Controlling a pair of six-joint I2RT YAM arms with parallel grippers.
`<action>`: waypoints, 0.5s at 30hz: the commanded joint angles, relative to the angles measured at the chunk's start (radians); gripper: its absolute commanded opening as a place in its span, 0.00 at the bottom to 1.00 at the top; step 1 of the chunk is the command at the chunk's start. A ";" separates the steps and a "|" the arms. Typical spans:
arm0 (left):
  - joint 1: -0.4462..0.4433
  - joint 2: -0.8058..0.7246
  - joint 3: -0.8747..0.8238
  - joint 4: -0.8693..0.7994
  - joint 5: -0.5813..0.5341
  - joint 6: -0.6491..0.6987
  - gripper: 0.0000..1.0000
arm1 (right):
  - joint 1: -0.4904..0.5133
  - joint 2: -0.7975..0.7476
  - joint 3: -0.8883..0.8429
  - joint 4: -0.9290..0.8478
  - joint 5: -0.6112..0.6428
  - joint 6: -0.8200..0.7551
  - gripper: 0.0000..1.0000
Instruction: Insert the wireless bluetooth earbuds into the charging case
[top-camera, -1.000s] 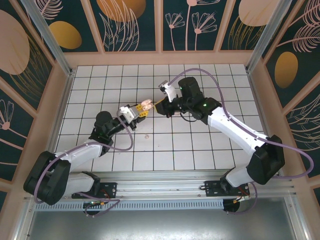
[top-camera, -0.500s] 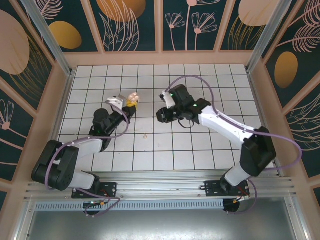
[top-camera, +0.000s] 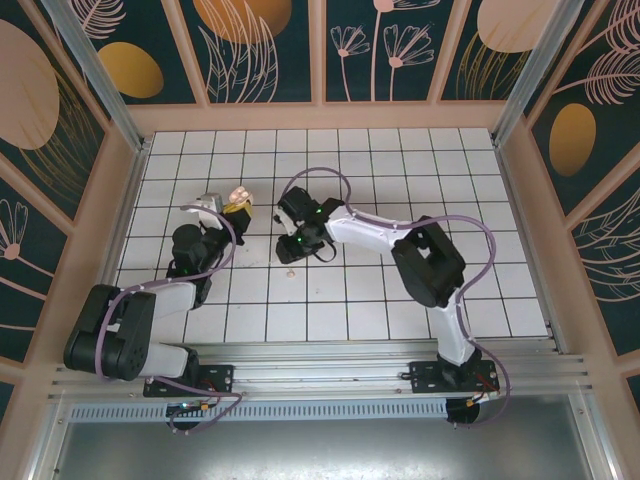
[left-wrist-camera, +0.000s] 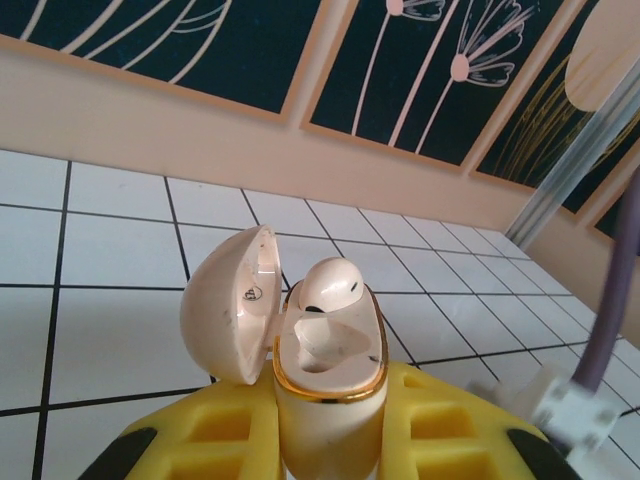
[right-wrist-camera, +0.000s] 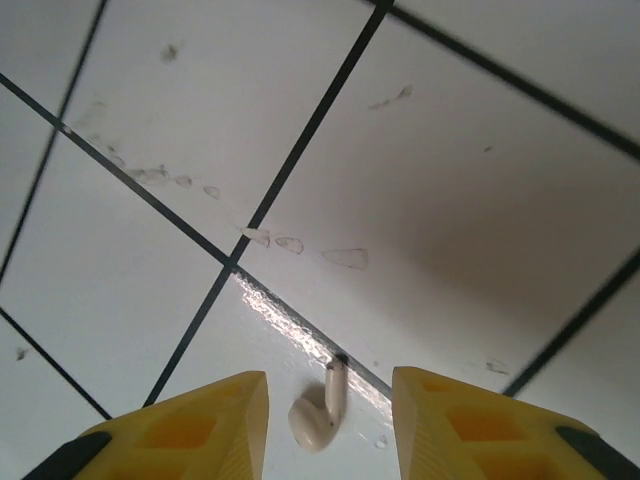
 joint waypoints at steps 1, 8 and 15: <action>0.007 -0.021 0.005 0.019 -0.032 -0.028 0.18 | 0.011 0.024 0.050 -0.056 0.029 0.012 0.38; 0.011 -0.015 0.007 0.021 -0.042 -0.028 0.18 | 0.029 0.068 0.062 -0.060 -0.012 0.019 0.38; 0.012 -0.020 0.008 0.022 -0.037 -0.017 0.18 | 0.037 0.095 0.082 -0.081 0.012 0.020 0.38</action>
